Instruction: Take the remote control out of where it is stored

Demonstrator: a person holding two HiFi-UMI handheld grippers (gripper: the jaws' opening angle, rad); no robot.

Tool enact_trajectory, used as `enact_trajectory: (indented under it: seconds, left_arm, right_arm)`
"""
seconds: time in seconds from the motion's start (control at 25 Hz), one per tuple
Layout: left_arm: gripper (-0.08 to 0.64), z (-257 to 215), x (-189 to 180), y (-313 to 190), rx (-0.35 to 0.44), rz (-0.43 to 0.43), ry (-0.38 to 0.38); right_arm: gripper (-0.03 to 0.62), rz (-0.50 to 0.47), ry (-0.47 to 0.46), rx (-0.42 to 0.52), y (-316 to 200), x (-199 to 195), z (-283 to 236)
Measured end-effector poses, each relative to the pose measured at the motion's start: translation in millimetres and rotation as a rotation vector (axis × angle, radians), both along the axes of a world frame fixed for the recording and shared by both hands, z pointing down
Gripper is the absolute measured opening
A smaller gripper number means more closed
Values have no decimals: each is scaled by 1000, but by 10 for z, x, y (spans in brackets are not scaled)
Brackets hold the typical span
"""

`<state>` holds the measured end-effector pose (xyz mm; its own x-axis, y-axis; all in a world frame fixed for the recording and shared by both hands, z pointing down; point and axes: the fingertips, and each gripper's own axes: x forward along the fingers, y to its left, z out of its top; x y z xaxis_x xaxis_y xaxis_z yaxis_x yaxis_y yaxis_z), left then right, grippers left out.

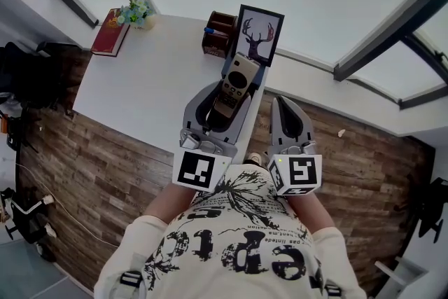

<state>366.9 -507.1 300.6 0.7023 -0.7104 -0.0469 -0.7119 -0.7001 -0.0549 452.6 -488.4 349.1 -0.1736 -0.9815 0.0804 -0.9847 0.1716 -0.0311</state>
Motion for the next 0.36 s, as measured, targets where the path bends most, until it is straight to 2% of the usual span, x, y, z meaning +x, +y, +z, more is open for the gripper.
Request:
enact_trajectory:
  seconds: [0.36]
  left_arm:
    - [217, 106, 12, -105, -28, 0, -7]
  right_arm:
    - [2, -26, -34, 0, -99, 31, 33]
